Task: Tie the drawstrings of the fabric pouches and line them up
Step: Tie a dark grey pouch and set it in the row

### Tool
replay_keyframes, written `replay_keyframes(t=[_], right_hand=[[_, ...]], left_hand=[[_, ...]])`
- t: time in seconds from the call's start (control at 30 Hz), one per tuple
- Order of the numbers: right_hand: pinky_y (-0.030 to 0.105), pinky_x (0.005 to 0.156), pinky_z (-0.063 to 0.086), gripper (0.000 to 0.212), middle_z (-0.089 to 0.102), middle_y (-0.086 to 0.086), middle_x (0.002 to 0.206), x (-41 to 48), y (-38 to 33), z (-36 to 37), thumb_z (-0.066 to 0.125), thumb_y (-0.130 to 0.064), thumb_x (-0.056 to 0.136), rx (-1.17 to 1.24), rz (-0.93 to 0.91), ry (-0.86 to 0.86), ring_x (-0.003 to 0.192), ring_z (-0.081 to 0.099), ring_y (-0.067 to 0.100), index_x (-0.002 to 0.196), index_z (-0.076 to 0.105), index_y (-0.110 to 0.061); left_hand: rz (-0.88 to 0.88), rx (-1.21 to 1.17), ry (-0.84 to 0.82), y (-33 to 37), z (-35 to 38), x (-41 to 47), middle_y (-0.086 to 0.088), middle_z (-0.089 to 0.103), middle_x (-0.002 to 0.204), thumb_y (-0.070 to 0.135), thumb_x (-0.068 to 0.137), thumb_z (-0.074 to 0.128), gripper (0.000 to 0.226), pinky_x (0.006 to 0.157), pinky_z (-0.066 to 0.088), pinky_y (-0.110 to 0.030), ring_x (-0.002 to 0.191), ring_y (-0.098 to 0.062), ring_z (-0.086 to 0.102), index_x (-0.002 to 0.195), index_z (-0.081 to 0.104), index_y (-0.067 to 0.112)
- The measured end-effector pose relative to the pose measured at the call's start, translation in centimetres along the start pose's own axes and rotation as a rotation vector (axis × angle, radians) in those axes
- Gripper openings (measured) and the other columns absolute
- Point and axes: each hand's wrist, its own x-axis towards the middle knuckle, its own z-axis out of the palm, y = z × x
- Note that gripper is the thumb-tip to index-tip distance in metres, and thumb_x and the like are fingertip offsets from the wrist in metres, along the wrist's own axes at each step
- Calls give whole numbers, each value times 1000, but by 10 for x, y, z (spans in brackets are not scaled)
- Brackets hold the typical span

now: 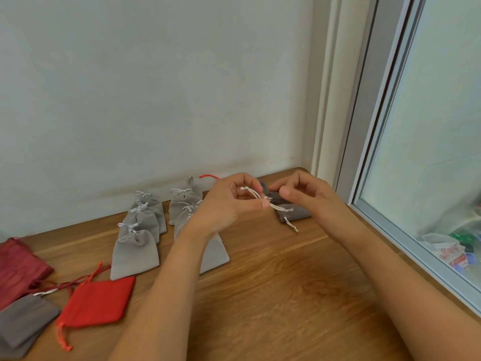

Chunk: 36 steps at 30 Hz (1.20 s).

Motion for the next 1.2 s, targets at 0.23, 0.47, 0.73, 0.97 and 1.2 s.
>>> replay_keyframes(t=[0.23, 0.47, 0.73, 0.97, 1.2], right_hand=[[19, 76, 53, 27, 72, 5, 97, 5, 5, -1, 72, -26, 74, -73, 118, -61, 90, 67, 15, 99, 69, -17], [17, 69, 53, 16, 72, 6, 94, 5, 4, -4, 61, -12, 91, -102, 174, -28, 80, 66, 8, 104, 71, -15], [20, 74, 50, 15, 71, -3, 91, 5, 11, -1, 60, -16, 93, -413, 266, -55, 85, 63, 7, 97, 71, -25], [24, 79, 48, 16, 70, -4, 93, 6, 11, 1, 59, -16, 94, -543, 251, -48, 87, 60, 7, 101, 73, -21], [28, 81, 49, 17, 71, -3, 92, 6, 10, 2, 59, -16, 93, -569, 240, -68, 89, 62, 10, 101, 74, -19]], left_hand=[[55, 63, 41, 0, 5, 1, 4, 68, 73, 0, 76, 76, 15, 69, 52, -19, 70, -9, 64, 82, 65, 9], [68, 98, 199, -12, 15, 5, 5, 68, 64, 0, 78, 74, 17, 68, 53, -22, 62, -12, 67, 77, 63, 12], [-8, 496, 135, -25, 17, 3, 18, 65, 73, 21, 85, 71, 12, 69, 44, -6, 69, 4, 63, 96, 72, 25], [21, 685, 51, -24, 22, 4, 17, 63, 74, 18, 86, 67, 8, 65, 43, -11, 71, 2, 58, 86, 72, 24], [8, 672, 20, -25, 24, 4, 15, 58, 72, 13, 84, 66, 10, 61, 40, -10, 68, 0, 54, 82, 64, 23]])
